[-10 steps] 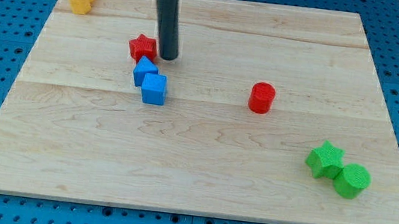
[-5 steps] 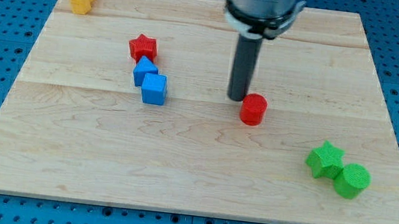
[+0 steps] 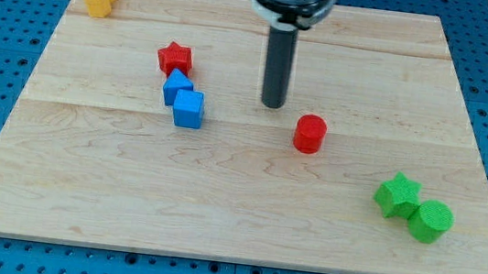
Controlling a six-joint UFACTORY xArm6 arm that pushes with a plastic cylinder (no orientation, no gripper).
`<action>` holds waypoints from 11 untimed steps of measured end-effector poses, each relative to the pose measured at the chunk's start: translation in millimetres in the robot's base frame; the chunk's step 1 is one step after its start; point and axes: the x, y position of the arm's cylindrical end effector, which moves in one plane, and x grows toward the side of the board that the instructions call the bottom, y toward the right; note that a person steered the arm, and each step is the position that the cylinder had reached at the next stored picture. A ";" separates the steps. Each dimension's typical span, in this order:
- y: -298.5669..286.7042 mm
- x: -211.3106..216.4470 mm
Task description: Place the red circle to the bottom of the blue cube
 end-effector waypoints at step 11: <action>31.9 69.2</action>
